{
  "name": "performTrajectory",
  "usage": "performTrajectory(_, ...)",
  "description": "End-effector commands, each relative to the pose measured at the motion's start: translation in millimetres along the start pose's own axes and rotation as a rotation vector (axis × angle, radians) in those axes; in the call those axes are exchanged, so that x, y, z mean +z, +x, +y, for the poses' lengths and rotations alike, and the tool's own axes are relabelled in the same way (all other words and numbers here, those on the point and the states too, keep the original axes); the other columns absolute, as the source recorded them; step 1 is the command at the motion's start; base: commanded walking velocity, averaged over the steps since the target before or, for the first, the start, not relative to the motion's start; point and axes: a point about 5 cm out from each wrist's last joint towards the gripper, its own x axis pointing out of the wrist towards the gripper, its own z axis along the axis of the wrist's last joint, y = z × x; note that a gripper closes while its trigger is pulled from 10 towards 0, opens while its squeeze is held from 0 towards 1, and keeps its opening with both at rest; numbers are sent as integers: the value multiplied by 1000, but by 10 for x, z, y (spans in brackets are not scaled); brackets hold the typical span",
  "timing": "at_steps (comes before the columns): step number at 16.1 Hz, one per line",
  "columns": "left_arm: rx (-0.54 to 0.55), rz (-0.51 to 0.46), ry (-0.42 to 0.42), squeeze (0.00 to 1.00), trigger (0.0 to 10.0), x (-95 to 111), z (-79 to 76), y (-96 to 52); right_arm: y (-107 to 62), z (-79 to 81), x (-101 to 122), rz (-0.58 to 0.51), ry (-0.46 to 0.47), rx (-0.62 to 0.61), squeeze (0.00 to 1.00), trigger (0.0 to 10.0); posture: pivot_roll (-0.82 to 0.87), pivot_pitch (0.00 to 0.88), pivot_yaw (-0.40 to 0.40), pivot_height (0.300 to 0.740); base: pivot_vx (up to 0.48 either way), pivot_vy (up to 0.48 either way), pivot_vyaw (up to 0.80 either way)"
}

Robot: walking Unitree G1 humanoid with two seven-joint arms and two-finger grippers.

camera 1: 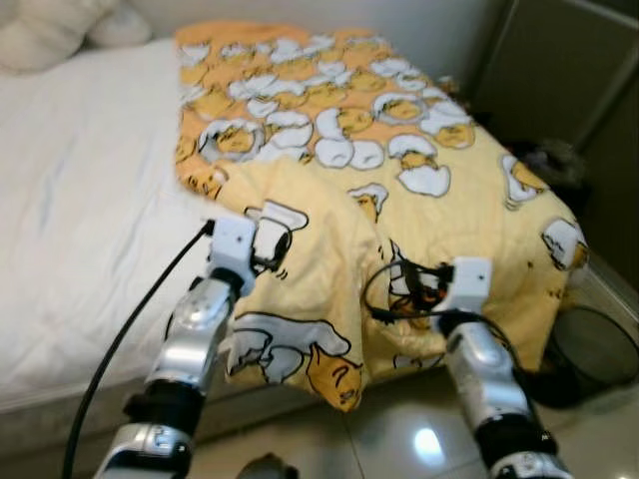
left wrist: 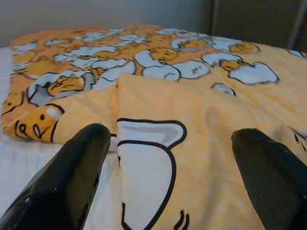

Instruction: Clean up the room

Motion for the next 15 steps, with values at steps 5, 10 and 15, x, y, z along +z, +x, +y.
performTrajectory(5, -49, -38, 52, 0, 10000, 37, -79, 32, 18, -13, 95, -39, -41, 5, 0, 10000, 74, 0, -7, 740, 0, 480, -800)
performTrajectory(10, -46, -26, 71, 0, 10000, -8, -89, 32, 165, 93, 375, -93, -115, 133, 0, 10000, 69, 0, -4, 740, 0, 96, -480)
performTrajectory(15, 3, 21, 95, 0, 10000, -192, -64, -104, 245, 124, 387, -13, -40, 225, 0, 10000, 90, 0, -25, 740, 0, 0, 0)
